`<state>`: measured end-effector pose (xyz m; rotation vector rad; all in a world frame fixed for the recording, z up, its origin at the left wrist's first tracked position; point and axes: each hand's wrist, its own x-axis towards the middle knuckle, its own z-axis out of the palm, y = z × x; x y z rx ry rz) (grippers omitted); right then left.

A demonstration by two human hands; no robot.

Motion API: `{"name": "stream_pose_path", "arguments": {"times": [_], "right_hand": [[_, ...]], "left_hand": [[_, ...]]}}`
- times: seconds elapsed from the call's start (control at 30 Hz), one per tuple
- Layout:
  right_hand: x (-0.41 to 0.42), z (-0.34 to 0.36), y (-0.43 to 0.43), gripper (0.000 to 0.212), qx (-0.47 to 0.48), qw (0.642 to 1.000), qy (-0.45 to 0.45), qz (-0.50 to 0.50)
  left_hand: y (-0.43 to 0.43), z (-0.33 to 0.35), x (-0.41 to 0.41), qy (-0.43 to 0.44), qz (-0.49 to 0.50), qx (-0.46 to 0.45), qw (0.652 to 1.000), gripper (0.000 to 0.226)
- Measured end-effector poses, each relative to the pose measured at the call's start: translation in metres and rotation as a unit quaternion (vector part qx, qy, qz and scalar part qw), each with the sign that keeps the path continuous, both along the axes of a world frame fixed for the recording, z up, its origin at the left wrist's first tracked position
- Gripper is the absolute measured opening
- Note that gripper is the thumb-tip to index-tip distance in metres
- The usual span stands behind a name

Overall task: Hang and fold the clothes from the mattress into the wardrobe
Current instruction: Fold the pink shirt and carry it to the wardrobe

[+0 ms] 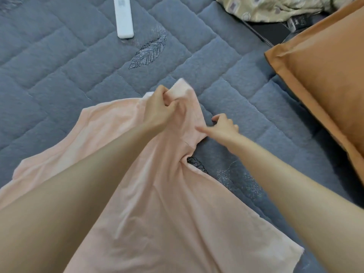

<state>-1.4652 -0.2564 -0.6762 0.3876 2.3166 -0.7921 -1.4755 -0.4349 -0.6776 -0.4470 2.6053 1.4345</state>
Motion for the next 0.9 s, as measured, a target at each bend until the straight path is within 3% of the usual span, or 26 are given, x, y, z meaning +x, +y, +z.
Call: {"name": "stream_pose_path", "arguments": {"times": [0.07, 0.13, 0.2, 0.27, 0.37, 0.43, 0.53, 0.63, 0.77, 0.83, 0.9], "right_hand": [[0.018, -0.010, -0.002, 0.050, 0.022, 0.999, 0.014, 0.022], [0.026, -0.012, -0.007, 0.030, 0.019, 0.998, 0.049, 0.047], [0.027, -0.009, -0.009, 0.027, 0.007, 0.995, 0.057, 0.080], [0.022, -0.007, -0.006, 0.024, -0.023, 0.996, 0.077, 0.036], [0.021, -0.001, 0.004, 0.012, -0.061, 0.985, 0.119, -0.111], [0.024, 0.006, 0.004, 0.013, -0.065, 0.981, 0.141, -0.118], [0.034, 0.020, -0.004, 0.009, -0.101, 0.976, 0.181, -0.067], [0.049, 0.040, -0.019, 0.014, -0.161, 0.965, 0.205, -0.016], [0.086, 0.050, -0.048, 0.022, -0.200, 0.957, 0.144, 0.152], [0.104, 0.042, -0.058, 0.020, -0.149, 0.942, 0.089, 0.288], [0.116, 0.032, -0.064, 0.024, -0.034, 0.914, 0.045, 0.401]], "left_hand": [[-0.006, -0.001, 0.002, 0.018, 0.021, 0.021, 0.999, 0.021], [-0.010, 0.001, 0.002, 0.004, 0.023, 0.080, 0.997, 0.029], [-0.013, 0.005, 0.003, -0.022, 0.024, 0.118, 0.993, 0.034], [-0.014, 0.008, 0.001, -0.039, 0.044, 0.142, 0.988, 0.031], [-0.014, 0.014, -0.001, -0.063, 0.035, 0.161, 0.984, 0.027], [-0.011, 0.019, -0.004, -0.085, 0.030, 0.175, 0.980, 0.019], [-0.015, 0.024, 0.001, -0.097, 0.086, 0.230, 0.964, 0.029], [-0.042, 0.025, 0.023, -0.051, 0.127, 0.196, 0.971, 0.028], [-0.089, 0.021, 0.086, -0.058, 0.142, 0.178, 0.972, 0.030], [-0.109, 0.015, 0.123, -0.097, 0.149, 0.164, 0.970, 0.032], [-0.121, 0.008, 0.152, -0.149, 0.166, 0.144, 0.964, 0.038]]}}
